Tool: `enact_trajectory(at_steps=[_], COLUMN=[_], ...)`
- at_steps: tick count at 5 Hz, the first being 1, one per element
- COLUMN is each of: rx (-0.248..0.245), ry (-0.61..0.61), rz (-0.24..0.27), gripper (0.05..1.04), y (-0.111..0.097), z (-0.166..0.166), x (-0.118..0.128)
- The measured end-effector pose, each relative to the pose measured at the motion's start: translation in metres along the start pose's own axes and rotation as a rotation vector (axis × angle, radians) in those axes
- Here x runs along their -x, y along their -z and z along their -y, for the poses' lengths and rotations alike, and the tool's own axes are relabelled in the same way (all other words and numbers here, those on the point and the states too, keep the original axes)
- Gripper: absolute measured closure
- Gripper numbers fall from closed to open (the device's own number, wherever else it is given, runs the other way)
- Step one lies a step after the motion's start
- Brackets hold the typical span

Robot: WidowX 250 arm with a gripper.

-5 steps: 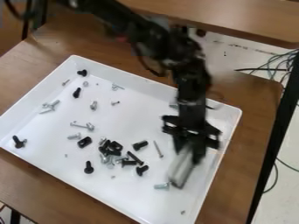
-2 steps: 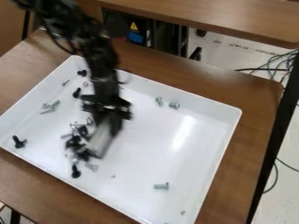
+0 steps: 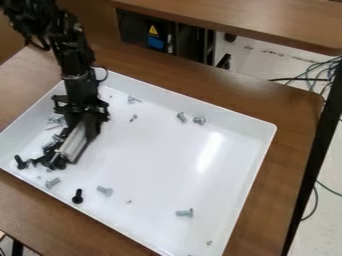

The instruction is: Sweep into pile

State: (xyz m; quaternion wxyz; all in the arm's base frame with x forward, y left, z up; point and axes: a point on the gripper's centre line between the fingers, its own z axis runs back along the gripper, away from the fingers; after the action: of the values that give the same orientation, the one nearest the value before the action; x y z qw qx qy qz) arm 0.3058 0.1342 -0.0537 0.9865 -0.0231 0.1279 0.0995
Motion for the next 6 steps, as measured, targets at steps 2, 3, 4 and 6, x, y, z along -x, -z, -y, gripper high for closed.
enact_trajectory(at_steps=[2, 3, 4, 6], rx=[-0.008, -0.052, -0.132, -0.133], ry=[-0.001, 0.116, 0.238, 0.442], rz=[0.005, 0.101, 0.129, 0.105], gripper=[0.721, 0.721, 0.721, 0.721], y=[-0.011, -0.046, -0.053, -0.036], z=[0.025, 0.075, 0.131, 0.226], x=[0.012, 0.020, 0.035, 0.041])
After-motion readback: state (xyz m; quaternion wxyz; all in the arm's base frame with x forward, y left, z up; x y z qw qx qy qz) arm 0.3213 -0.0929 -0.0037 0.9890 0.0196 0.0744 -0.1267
